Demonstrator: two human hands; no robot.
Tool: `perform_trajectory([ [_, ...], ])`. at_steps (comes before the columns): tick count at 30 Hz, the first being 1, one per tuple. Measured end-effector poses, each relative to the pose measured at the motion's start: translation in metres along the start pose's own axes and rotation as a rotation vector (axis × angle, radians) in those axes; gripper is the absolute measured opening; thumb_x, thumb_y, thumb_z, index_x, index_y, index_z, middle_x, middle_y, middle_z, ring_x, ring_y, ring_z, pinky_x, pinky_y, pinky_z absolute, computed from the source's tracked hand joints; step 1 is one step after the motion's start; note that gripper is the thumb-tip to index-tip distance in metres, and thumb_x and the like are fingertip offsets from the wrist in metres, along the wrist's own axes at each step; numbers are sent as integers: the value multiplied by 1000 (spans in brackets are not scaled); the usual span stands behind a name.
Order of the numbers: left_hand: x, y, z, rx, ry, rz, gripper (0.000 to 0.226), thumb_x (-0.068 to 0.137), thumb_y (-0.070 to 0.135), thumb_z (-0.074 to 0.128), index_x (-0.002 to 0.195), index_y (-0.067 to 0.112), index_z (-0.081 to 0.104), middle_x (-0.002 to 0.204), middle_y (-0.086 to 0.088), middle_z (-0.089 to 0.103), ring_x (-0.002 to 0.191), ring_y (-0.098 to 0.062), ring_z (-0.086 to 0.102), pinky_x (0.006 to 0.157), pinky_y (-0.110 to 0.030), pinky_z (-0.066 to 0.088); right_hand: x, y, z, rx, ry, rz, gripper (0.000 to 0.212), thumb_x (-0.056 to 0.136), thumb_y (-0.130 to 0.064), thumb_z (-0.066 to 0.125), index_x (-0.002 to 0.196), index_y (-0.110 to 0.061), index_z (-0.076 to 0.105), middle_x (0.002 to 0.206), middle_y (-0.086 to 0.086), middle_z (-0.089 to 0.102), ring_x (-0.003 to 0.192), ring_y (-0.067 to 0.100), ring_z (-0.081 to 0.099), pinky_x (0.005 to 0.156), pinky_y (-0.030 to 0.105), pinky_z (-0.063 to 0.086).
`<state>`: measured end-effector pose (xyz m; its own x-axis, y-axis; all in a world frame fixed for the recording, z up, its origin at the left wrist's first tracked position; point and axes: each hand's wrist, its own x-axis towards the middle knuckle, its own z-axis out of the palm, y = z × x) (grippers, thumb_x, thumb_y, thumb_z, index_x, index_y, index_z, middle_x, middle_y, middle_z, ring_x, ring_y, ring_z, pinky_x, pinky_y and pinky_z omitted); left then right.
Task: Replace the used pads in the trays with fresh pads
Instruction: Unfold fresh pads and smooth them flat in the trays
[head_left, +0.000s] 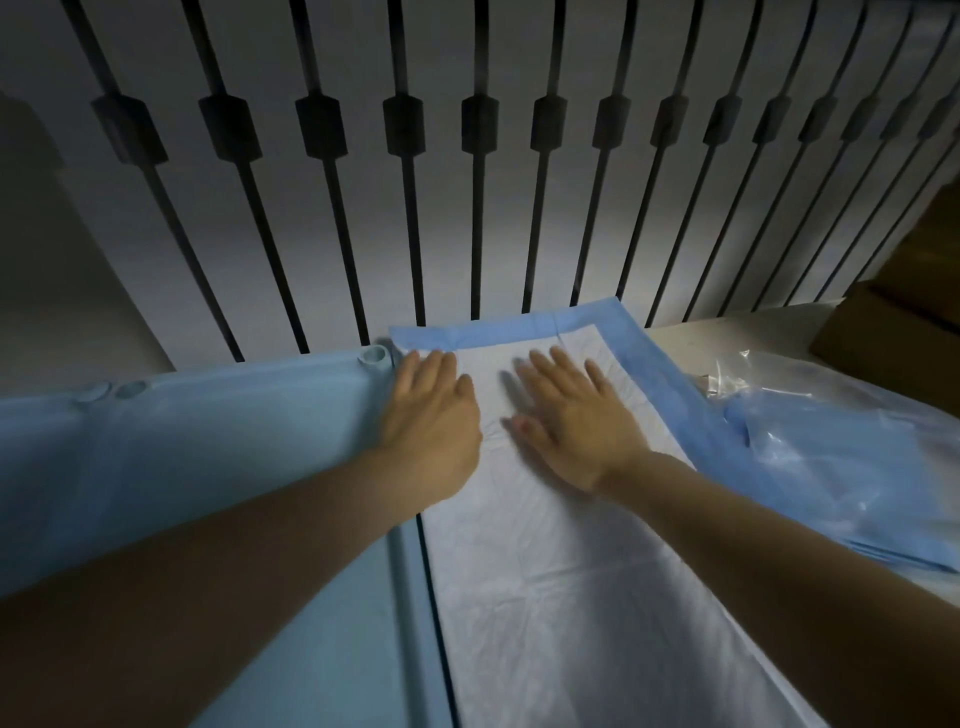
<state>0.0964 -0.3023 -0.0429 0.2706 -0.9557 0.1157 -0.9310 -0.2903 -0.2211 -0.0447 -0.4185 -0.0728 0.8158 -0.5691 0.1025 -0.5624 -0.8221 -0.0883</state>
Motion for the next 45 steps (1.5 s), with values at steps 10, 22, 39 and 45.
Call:
perform_trajectory([
  [10,5,17,-6,374,-403,55,60,99,21,27,148,-10,11,154,-32,12,144,-46,7,117,-56,-5,-3,-6,20,6,-113,89,78,84,-69,-6,154,-33,-6,161,-9,-14,147,12,-18,120,40,-10],
  [22,24,5,5,458,-305,58,60,96,28,39,147,1,26,147,-15,36,141,-40,18,117,-56,2,29,-40,18,92,13,-171,55,102,-31,30,154,-19,19,161,0,17,149,15,8,122,36,1],
  [39,24,2,11,479,-282,41,48,91,14,32,134,-3,42,133,-16,45,130,-37,31,116,-52,7,36,35,18,-7,-111,248,90,90,-73,12,155,-12,-3,163,6,-7,149,19,-11,120,36,-3],
  [45,23,5,7,508,-299,50,52,90,16,38,137,-6,38,137,-21,43,133,-39,28,116,-52,6,33,35,17,12,-108,234,88,91,-71,11,155,-12,-4,163,5,-9,149,19,-12,120,35,-5],
])
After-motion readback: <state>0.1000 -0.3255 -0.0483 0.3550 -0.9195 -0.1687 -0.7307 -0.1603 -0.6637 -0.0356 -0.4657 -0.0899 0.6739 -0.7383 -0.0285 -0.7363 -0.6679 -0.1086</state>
